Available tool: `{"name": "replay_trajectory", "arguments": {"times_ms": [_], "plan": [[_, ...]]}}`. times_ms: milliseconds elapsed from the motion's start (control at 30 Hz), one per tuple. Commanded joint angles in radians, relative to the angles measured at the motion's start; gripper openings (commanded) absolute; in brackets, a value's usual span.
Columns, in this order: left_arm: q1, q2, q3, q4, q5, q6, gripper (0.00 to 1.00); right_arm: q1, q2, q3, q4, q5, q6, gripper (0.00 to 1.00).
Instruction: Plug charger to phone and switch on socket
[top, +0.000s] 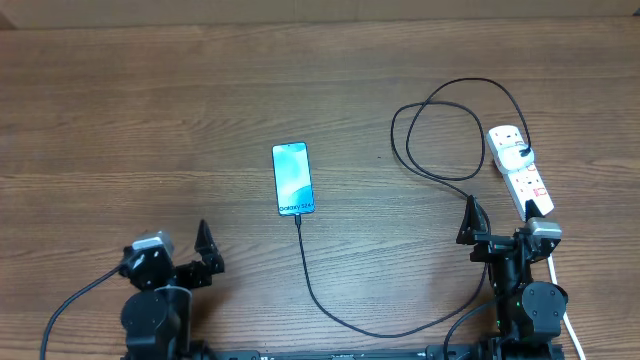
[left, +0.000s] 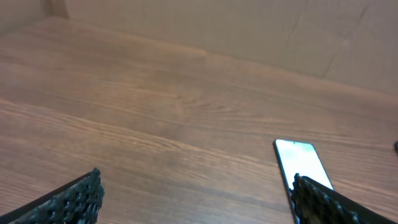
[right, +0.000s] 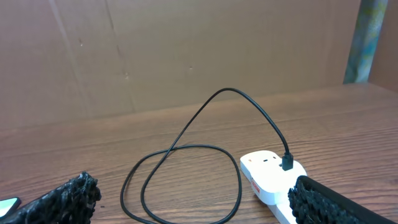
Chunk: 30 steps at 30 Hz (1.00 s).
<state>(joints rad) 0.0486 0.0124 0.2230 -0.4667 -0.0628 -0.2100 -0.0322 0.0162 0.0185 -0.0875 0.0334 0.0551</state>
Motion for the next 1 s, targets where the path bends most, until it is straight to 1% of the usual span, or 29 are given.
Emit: {"name": "replay_trajectory", "arguments": {"times_ms": [0,67,133,333,400,700,800,967], "plan": [[0.011,-0.009,-0.096,0.123,0.032,0.066,1.00,-0.001,0.000,-0.010,0.006,0.003,-0.004,1.00],[0.011,-0.009,-0.153,0.230,0.061,0.130,1.00,-0.001,0.000,-0.010,0.006,0.003,-0.005,1.00],[0.011,-0.010,-0.175,0.300,0.087,0.198,1.00,-0.001,0.000,-0.010,0.006,0.003,-0.005,1.00],[0.011,-0.010,-0.207,0.364,0.077,0.288,0.99,-0.001,0.000,-0.010,0.006,0.003,-0.004,1.00],[0.011,-0.010,-0.219,0.389,0.078,0.293,1.00,-0.001,0.000,-0.010,0.006,0.003,-0.004,1.00],[0.010,-0.010,-0.219,0.389,0.081,0.292,0.99,-0.001,0.000,-0.010,0.006,0.003,-0.005,1.00],[0.010,-0.010,-0.219,0.390,0.085,0.250,1.00,-0.001,0.000,-0.010,0.006,0.003,-0.005,1.00],[0.010,-0.010,-0.219,0.390,0.082,0.251,1.00,-0.001,0.000,-0.010,0.006,0.003,-0.004,1.00]]}}
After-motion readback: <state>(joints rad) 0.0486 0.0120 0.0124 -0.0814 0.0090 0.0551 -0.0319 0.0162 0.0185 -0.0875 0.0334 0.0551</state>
